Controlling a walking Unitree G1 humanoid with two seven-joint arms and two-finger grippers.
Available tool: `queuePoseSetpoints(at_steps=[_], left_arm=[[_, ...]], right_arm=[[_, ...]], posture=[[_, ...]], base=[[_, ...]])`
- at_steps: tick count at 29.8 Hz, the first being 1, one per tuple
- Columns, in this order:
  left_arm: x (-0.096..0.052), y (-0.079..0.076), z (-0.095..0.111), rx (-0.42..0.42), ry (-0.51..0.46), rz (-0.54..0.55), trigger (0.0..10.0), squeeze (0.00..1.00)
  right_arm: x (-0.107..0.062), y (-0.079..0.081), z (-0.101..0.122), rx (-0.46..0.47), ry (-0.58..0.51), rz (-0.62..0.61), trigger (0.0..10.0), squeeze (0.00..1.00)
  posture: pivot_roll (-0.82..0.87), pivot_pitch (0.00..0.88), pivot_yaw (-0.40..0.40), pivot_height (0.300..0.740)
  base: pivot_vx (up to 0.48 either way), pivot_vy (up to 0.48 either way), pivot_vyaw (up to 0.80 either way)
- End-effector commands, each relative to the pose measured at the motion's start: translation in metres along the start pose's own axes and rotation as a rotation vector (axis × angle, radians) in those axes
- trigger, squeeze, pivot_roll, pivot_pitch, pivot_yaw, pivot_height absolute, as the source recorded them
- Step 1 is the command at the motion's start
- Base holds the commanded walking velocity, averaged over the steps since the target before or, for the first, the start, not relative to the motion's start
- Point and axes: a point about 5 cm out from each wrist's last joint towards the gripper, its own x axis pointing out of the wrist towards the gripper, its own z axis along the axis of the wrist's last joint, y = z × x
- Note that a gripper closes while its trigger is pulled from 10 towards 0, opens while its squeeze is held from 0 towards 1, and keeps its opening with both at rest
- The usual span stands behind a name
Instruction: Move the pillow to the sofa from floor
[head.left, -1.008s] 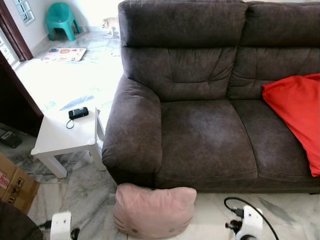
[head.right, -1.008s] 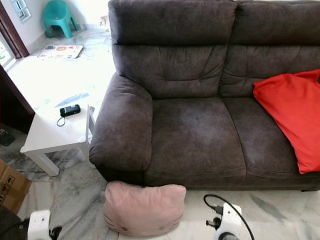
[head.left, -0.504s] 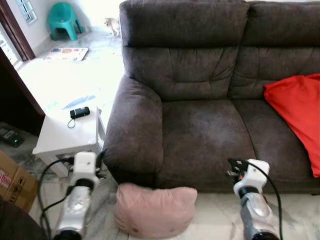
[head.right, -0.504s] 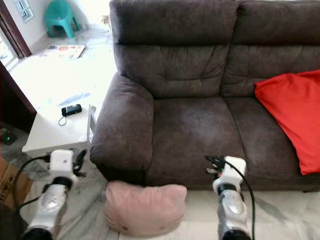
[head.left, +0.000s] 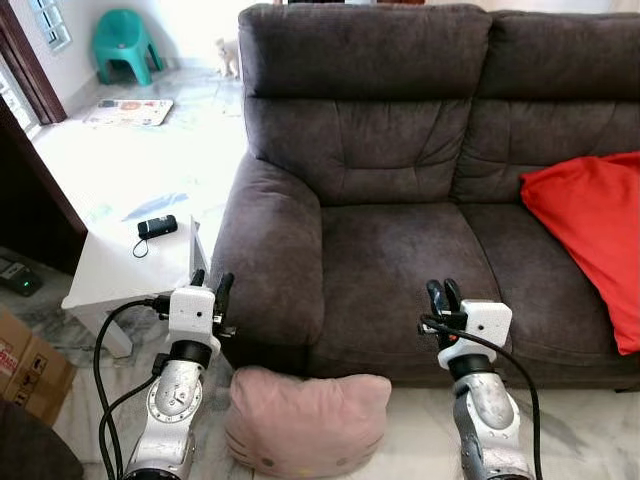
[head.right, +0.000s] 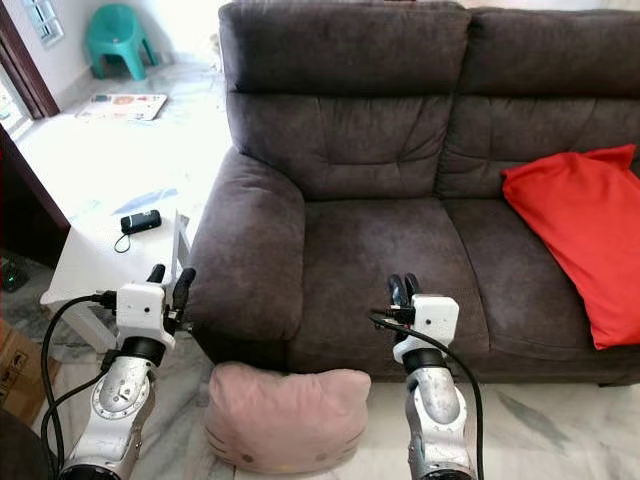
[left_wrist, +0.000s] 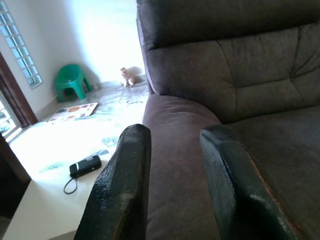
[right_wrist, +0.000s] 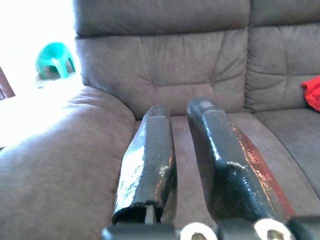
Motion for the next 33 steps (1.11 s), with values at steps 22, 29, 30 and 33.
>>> queuePoseSetpoints(at_steps=[22, 29, 30, 33], left_arm=[[0.011, 0.005, 0.011, 0.012, -0.004, 0.001, 10.0, 0.0], [0.008, 0.001, 0.008, 0.024, 0.008, -0.022, 10.0, 0.0], [0.008, 0.0, 0.009, 0.023, 0.008, -0.022, 10.0, 0.0], [0.009, 0.0, 0.009, 0.022, 0.008, -0.02, 10.0, 0.0]], right_arm=[[0.018, 0.013, 0.012, 0.03, -0.003, 0.033, 10.0, 0.0], [0.018, 0.015, 0.013, 0.032, 0.0, 0.04, 10.0, 0.0], [0.019, 0.014, 0.013, 0.031, 0.002, 0.04, 10.0, 0.0], [0.019, 0.015, 0.013, 0.032, 0.003, 0.041, 10.0, 0.0]], posture=[[0.16, 0.0, -0.024, 0.74], [0.16, 0.0, -0.026, 0.74], [0.16, 0.0, -0.027, 0.74], [0.15, 0.0, -0.027, 0.74]], base=[[0.0, 0.0, 0.0], [0.0, 0.0, 0.0], [0.0, 0.0, 0.0], [0.0, 0.0, 0.0]])
